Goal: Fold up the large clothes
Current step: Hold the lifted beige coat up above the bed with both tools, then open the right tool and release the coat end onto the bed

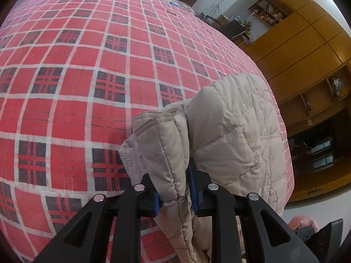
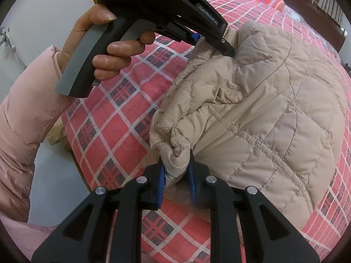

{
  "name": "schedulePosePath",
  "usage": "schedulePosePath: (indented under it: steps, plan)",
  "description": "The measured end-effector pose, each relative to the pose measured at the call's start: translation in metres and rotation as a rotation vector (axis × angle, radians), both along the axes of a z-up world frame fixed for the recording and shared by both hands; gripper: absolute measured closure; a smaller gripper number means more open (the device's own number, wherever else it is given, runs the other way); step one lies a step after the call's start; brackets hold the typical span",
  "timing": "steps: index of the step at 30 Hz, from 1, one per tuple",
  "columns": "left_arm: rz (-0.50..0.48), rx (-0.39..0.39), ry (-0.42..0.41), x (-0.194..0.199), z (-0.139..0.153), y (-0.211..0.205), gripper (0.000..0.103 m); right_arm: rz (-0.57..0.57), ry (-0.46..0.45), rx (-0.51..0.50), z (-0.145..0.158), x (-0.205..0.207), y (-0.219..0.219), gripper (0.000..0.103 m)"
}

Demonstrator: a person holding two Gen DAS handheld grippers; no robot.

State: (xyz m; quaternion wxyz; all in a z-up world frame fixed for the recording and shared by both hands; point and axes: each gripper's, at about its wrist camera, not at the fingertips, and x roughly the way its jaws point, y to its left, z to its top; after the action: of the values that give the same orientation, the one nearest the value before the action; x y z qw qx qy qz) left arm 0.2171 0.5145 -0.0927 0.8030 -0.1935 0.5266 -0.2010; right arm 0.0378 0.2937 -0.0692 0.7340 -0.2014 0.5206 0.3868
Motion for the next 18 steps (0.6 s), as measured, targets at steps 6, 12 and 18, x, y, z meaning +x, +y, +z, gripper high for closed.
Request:
schedulePosePath:
  steps: [6, 12, 18]
  plan:
    - [0.049, 0.014, -0.053, -0.027, 0.029, 0.013, 0.049, 0.028, 0.058, 0.111, 0.024, -0.006, -0.016, 0.053]
    - [0.077, -0.001, -0.148, -0.060, 0.070, 0.018, 0.040, -0.049, 0.042, 0.182, 0.067, 0.005, -0.067, 0.050]
    - [0.026, 0.036, -0.095, -0.048, 0.064, -0.018, 0.038, -0.250, -0.018, 0.125, 0.074, 0.040, -0.118, 0.050]
